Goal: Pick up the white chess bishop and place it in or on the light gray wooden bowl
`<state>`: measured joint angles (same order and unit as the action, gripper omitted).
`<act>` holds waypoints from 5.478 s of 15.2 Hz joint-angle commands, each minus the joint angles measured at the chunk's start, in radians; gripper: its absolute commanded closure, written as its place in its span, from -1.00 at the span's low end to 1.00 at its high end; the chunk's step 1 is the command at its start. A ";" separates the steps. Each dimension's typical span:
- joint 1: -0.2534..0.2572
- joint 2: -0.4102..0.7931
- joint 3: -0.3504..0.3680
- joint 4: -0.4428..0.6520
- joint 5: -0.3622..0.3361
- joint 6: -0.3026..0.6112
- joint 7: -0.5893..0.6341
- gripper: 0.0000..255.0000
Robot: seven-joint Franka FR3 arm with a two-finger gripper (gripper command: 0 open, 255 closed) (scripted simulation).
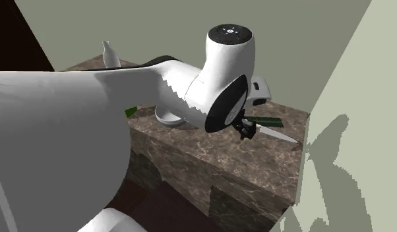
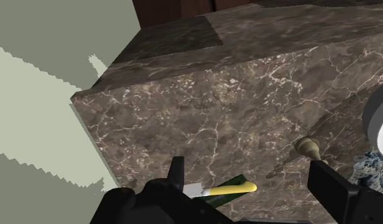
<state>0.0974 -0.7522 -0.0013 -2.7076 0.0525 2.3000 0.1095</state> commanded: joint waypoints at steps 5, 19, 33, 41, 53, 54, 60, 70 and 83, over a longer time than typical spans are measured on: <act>0.066 0.181 0.040 -0.059 0.060 0.347 0.022 -1.00; 0.683 0.838 -0.524 0.138 -0.541 1.057 0.638 -1.00; 0.584 1.277 -0.312 0.474 -0.287 1.286 0.547 -1.00; 0.569 1.318 -0.300 0.517 -0.290 1.285 0.555 -1.00; 0.569 1.318 -0.300 0.517 -0.290 1.285 0.555 1.00; 0.568 1.304 -0.300 0.513 -0.294 1.275 0.555 1.00; 0.562 1.222 -0.294 0.495 -0.316 1.213 0.554 1.00; 0.531 1.094 -0.264 0.484 -0.357 1.101 0.559 1.00; 0.383 0.949 -0.105 0.500 -0.388 0.941 0.547 1.00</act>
<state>0.5030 0.2062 -0.1303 -2.2121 -0.3378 3.2556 0.6626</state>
